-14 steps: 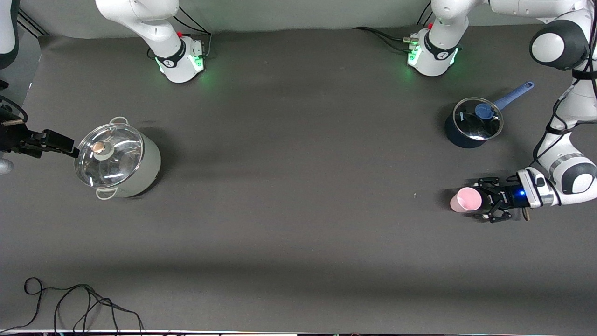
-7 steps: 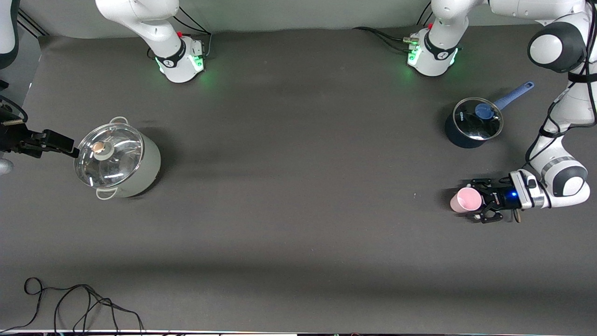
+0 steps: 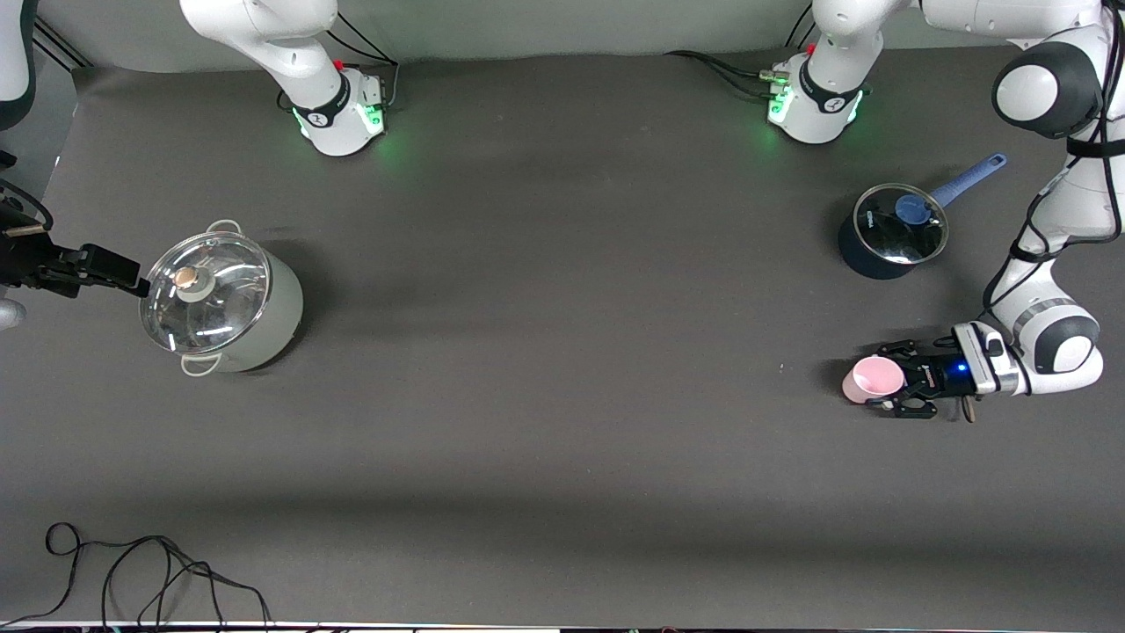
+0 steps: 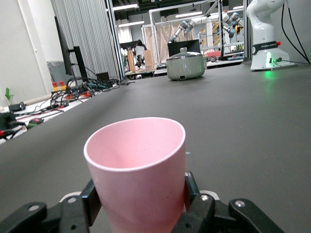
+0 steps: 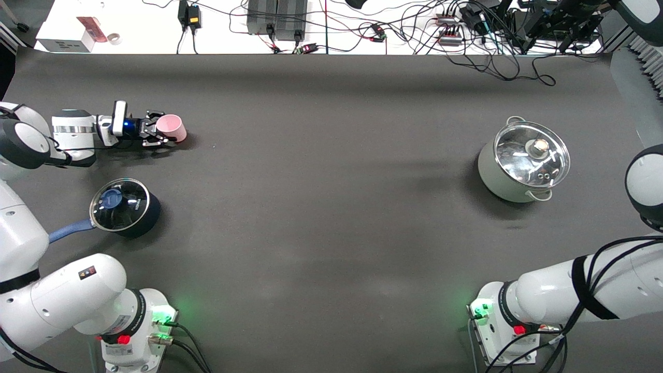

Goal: Transfer pink cup from left to right arm
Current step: 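Lift the pink cup and carry it toward the table's middle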

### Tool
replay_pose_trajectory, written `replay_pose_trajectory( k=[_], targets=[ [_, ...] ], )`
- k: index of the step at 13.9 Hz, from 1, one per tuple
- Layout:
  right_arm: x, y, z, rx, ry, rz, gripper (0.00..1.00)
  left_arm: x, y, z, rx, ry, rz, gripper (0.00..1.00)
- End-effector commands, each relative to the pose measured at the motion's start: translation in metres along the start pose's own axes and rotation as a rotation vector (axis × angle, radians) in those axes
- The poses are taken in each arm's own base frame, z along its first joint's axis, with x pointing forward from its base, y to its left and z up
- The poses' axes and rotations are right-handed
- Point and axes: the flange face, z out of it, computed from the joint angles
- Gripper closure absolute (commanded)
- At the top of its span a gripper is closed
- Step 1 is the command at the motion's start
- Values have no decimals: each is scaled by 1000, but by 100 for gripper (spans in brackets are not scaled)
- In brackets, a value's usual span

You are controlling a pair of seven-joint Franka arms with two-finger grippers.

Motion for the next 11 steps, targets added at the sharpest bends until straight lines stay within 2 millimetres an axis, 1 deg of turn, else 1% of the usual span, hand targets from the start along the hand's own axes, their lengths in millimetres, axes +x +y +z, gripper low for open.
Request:
replay_pose_trajectory(
  k=[1,4,7,9,10,11],
  targets=[
    [-1,-3,-5,13,11,12,0,16,-21,30,18,61,45,100],
    [-1,-4,-4,13,10,11,0,26,-43,77,59,79,35,100],
    [-1,-3,-5,13,11,12,0,48,-71,130,103,84,0,100],
    [0,-4,-4,13,11,11,0,75,-97,169,164,51,-18,100],
    [1,-4,-5,14,17,11,0,91,-110,189,196,36,-31,100],
    [1,-5,-4,14,19,9,0,108,-119,213,229,20,-52,100]
  ],
)
